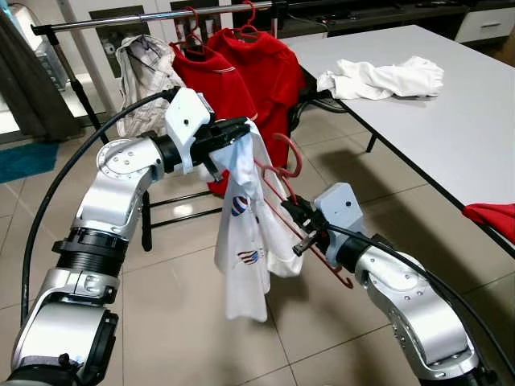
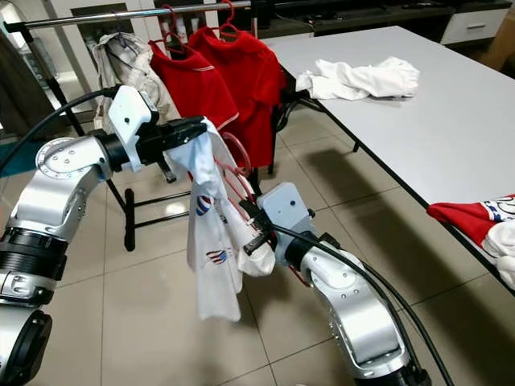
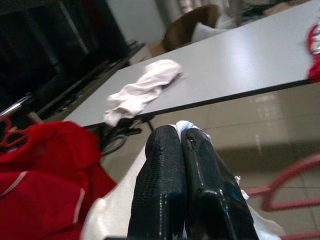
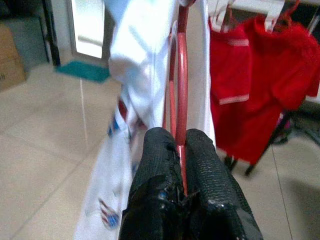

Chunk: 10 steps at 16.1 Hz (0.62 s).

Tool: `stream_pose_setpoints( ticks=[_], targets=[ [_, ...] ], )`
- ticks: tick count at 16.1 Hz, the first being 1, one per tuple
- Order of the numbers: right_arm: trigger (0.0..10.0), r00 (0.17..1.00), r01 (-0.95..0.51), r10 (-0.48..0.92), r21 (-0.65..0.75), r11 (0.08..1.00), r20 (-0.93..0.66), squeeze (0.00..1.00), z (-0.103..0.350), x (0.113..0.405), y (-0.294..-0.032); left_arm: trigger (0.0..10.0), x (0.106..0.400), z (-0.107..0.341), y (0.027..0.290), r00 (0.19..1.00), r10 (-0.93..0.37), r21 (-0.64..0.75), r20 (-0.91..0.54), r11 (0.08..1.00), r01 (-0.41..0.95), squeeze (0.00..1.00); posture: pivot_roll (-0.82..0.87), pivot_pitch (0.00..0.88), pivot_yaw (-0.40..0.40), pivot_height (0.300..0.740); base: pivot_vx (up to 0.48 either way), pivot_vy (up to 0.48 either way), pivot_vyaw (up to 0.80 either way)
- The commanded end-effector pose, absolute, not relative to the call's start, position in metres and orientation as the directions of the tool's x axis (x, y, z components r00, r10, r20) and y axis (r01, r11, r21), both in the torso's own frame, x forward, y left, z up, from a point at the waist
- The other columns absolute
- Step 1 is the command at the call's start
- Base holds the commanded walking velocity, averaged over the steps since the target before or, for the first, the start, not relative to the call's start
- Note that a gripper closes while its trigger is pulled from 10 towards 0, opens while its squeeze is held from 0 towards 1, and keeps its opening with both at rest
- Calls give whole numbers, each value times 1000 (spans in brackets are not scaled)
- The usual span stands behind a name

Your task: Hang hanger

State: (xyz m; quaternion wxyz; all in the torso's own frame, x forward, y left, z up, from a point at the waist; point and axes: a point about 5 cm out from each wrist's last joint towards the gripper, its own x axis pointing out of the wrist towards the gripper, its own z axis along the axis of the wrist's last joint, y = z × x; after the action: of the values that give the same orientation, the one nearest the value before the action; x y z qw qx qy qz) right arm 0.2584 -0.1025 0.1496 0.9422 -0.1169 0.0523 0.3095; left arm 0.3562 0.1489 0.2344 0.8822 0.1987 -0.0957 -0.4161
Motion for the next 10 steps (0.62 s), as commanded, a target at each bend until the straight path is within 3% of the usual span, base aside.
stream_pose_setpoints(
  ticks=[1, 3, 6, 10],
  targets=[
    [10000, 791, -601, 546, -189, 776, -276, 0, 136, 258, -109, 0, 359, 244, 155, 674, -738, 445, 32, 615, 651, 0, -131, 0, 80, 740, 0, 0, 0],
    [10000, 785, -568, 457, -193, 800, -418, 0, 114, 257, -126, 0, 360, 248, 157, 693, -717, 408, 74, 656, 635, 0, -128, 0, 82, 740, 0, 0, 0],
    [10000, 767, -524, 365, -188, 831, -527, 0, 95, 255, -143, 0, 350, 258, 153, 604, -780, 359, 161, 617, 701, 0, -121, 0, 80, 740, 0, 0, 0],
    [10000, 740, -507, 284, -229, 831, -609, 0, 81, 252, -154, 0, 345, 262, 157, 573, -797, 349, 191, 600, 720, 0, -110, 0, 70, 740, 0, 0, 0]
  ],
)
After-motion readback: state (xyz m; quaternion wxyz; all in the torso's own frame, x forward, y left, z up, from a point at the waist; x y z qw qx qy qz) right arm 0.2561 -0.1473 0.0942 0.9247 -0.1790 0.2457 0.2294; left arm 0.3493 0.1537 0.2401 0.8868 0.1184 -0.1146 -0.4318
